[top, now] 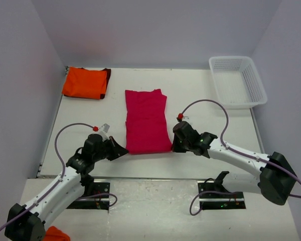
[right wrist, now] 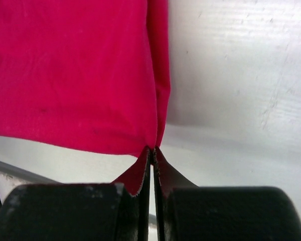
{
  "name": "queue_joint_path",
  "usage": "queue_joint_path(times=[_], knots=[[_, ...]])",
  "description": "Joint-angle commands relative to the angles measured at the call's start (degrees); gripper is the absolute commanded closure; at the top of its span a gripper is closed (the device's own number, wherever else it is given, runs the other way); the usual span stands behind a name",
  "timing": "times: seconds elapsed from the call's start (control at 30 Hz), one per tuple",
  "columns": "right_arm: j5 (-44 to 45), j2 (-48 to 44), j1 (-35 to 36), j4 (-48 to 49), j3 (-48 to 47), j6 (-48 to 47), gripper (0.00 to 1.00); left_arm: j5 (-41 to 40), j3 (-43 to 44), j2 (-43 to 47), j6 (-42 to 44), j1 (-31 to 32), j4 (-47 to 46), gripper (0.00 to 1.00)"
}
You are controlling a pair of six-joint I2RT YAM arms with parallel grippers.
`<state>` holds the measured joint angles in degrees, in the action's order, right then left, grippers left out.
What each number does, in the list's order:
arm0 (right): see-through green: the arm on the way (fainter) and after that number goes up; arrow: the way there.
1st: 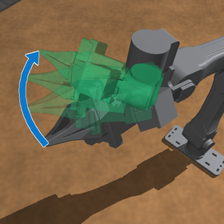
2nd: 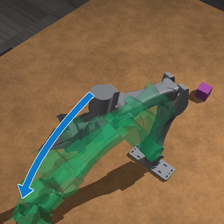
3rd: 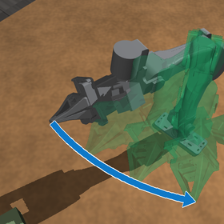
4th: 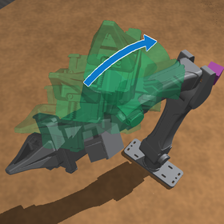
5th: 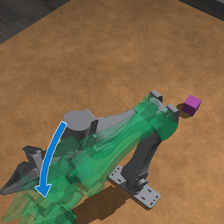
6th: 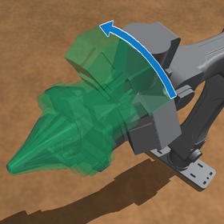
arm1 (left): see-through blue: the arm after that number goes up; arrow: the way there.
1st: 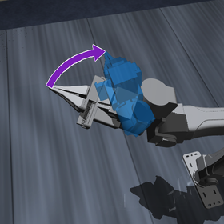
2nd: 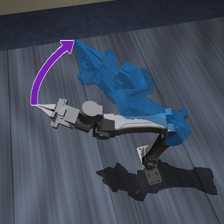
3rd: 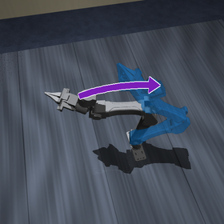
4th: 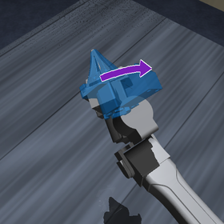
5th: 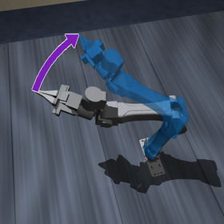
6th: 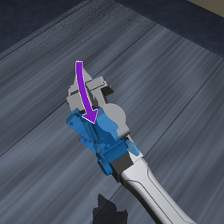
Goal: Fold and stack the t-shirts
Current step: Grab one side of the 2/3 rectangular tshirt with both arms
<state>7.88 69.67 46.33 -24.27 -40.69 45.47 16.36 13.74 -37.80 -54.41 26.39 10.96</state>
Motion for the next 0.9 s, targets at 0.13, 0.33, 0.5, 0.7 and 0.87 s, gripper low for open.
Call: queue_joint_path(times=[0.13,0.33,0.5,0.7,0.87], knots=[[6.97,-6.03,8.42,-8.76,3.07,10.23,1.0,2.27,0.06,10.28,0.45,0.24,11.18,1.0],[11.8,-8.58,16.23,-15.17,2.63,18.05,1.0,2.45,1.47,15.65,0.71,0.24,17.59,1.0],[14.18,-9.11,21.69,-18.52,2.46,23.51,1.0,1.75,2.08,19.17,1.06,0.24,21.72,1.0],[15.76,-8.94,22.93,-20.46,1.14,24.58,1.0,1.31,2.96,19.08,1.41,0.24,22.09,1.0],[17.25,-8.59,22.93,-21.25,-0.44,23.43,1.0,0.96,3.58,17.5,1.94,0.24,21.03,1.0]])
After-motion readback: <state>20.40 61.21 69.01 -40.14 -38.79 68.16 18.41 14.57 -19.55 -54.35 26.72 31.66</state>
